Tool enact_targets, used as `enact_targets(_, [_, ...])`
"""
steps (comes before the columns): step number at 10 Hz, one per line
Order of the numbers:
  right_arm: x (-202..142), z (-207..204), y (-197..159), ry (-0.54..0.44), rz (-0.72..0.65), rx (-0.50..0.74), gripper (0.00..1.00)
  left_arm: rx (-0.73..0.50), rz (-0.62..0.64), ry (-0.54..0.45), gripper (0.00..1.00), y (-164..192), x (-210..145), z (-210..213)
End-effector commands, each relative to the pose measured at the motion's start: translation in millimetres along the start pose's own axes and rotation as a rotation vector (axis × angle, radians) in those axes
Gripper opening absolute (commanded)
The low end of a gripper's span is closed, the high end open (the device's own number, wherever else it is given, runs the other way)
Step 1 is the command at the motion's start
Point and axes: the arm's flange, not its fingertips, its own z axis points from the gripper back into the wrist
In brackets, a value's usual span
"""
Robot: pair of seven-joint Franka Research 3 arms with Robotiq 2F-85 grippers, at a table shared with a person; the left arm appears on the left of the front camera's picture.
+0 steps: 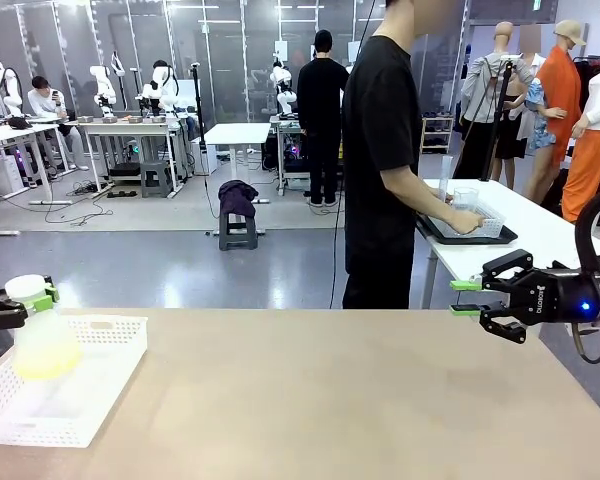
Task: Prepare the solutions needed for the experiment.
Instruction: When the human places the Big flask in the center of the table, pick up the Big flask and place it in the left Organizing basket.
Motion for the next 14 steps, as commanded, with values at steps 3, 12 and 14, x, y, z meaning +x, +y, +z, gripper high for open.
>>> enact_targets(3, [0,-1,1,0.003,0.003,0.003,0.36,-0.076,-0.010,0.026,0.11,11,-17,-8])
enact_targets(12, [0,-1,1,0.003,0.003,0.003,0.36,-0.091,-0.016,0.062,0.11,15,-73,-45])
enact_targets(14, [0,-1,1,0.003,0.003,0.003,0.36,-0.113,-0.011,0.052,0.43,13,-78,-42])
